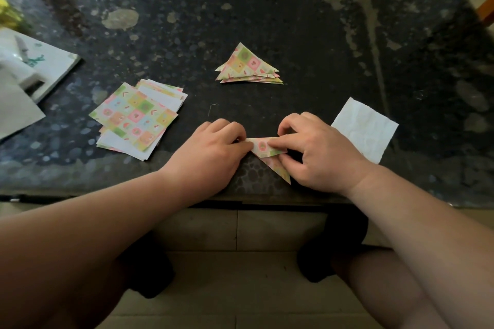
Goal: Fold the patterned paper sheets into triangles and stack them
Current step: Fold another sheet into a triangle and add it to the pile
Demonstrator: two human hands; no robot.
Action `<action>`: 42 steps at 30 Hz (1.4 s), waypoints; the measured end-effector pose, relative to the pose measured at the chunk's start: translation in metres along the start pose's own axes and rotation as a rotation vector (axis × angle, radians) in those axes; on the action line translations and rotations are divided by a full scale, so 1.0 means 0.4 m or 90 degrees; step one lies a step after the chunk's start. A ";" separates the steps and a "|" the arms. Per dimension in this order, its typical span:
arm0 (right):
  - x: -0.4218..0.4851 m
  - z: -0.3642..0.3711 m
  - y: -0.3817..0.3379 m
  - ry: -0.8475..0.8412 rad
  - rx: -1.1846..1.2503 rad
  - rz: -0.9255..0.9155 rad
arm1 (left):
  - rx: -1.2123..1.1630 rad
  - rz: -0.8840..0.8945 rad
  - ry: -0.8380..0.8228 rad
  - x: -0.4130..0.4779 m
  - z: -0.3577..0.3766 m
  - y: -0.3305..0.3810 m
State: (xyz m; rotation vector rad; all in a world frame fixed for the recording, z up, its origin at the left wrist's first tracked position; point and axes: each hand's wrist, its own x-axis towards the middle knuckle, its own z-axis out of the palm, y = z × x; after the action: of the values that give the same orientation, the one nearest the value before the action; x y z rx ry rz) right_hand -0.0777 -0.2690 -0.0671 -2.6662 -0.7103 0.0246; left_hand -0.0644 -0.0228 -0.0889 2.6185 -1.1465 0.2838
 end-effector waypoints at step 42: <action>-0.007 -0.001 -0.013 -0.010 -0.012 -0.011 | 0.041 -0.063 -0.335 0.005 -0.079 0.086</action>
State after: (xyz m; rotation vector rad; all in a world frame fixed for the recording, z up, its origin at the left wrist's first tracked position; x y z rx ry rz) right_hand -0.0826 -0.2662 -0.0651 -2.6798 -0.7419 0.0349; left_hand -0.0907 -0.0367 -0.0529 2.8849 -1.1564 -0.4206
